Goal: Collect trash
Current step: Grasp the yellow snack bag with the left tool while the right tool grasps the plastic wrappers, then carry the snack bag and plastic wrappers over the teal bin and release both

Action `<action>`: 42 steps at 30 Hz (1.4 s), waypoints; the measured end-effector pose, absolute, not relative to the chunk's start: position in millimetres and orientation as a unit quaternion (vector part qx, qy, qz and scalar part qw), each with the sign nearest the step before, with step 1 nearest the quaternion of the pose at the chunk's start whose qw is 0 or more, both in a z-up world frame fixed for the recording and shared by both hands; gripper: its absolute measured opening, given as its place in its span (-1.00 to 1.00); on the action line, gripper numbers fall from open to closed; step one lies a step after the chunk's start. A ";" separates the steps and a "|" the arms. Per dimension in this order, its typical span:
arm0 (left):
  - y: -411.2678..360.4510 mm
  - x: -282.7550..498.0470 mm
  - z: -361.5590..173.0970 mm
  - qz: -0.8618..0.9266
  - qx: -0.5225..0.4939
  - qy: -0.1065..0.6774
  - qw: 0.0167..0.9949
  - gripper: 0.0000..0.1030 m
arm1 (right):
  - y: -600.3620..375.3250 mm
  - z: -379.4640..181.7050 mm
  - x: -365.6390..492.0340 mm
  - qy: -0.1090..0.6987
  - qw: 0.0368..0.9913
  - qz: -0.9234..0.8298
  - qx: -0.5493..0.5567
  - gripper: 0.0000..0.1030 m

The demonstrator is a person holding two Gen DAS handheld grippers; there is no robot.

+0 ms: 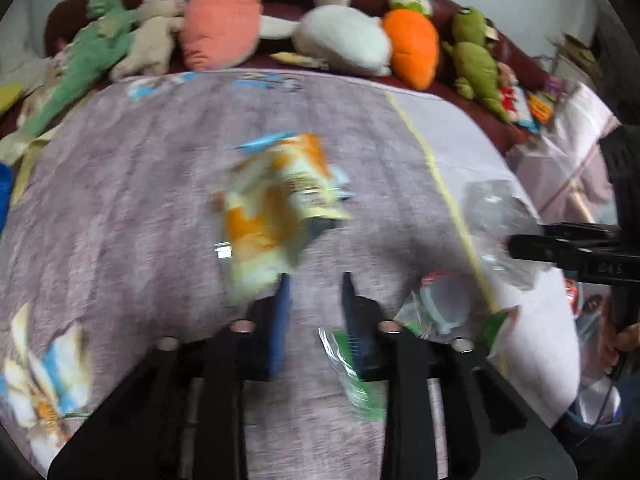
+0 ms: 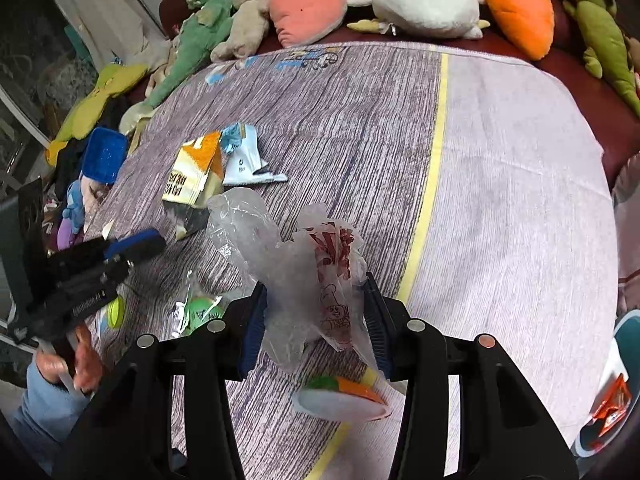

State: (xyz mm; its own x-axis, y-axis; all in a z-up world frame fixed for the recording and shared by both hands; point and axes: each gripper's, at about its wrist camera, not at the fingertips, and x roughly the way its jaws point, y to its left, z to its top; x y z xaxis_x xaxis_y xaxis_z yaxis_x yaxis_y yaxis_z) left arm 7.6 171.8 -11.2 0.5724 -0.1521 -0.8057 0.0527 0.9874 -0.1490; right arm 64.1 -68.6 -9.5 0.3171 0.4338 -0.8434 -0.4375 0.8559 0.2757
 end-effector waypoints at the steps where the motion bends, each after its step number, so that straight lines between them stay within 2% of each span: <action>1: 178.2 6.0 -12.6 -0.048 -0.051 0.459 0.886 -0.08 | -67.9 -9.8 63.2 0.519 0.811 0.269 -0.002 -0.16; 8: 189.9 21.2 -30.4 -0.032 -0.054 0.480 0.875 0.10 | -58.9 -16.5 65.0 0.527 0.808 0.266 -0.002 -0.16; 10: 180.4 22.6 -31.9 -0.038 -0.039 0.476 0.878 0.29 | -58.0 -19.3 66.5 0.530 0.807 0.262 0.002 -0.16; 12: 172.5 28.1 -36.6 -0.030 -0.021 0.475 0.879 0.38 | -58.1 -22.0 67.9 0.533 0.806 0.259 0.002 -0.16; 17: 184.0 49.7 -57.2 0.015 -0.031 0.481 0.876 0.38 | -59.2 -27.6 71.7 0.541 0.803 0.250 0.003 -0.16; 18: 186.8 51.3 -59.4 0.014 -0.038 0.481 0.876 0.34 | -59.5 -28.5 72.2 0.542 0.802 0.250 0.004 -0.16; 20: 191.0 52.9 -61.6 0.014 -0.048 0.480 0.876 -0.29 | -59.8 -30.1 73.0 0.544 0.802 0.249 0.003 -0.16; 22: 192.4 52.2 -61.7 0.015 -0.050 0.480 0.876 -0.66 | -59.8 -30.6 73.1 0.544 0.801 0.249 0.002 -0.16; 25: 192.2 51.5 -59.5 0.025 -0.042 0.479 0.876 -0.77 | -60.4 -30.1 73.1 0.542 0.802 0.250 0.003 -0.16; 33: 174.7 33.0 -19.6 0.007 -0.039 0.452 0.891 -0.79 | -81.6 -20.9 66.5 0.529 0.814 0.240 0.019 -0.16; 42: 91.8 19.9 15.9 -0.063 0.001 0.430 0.901 -0.79 | -154.5 -0.7 50.9 0.503 0.838 0.201 0.056 -0.16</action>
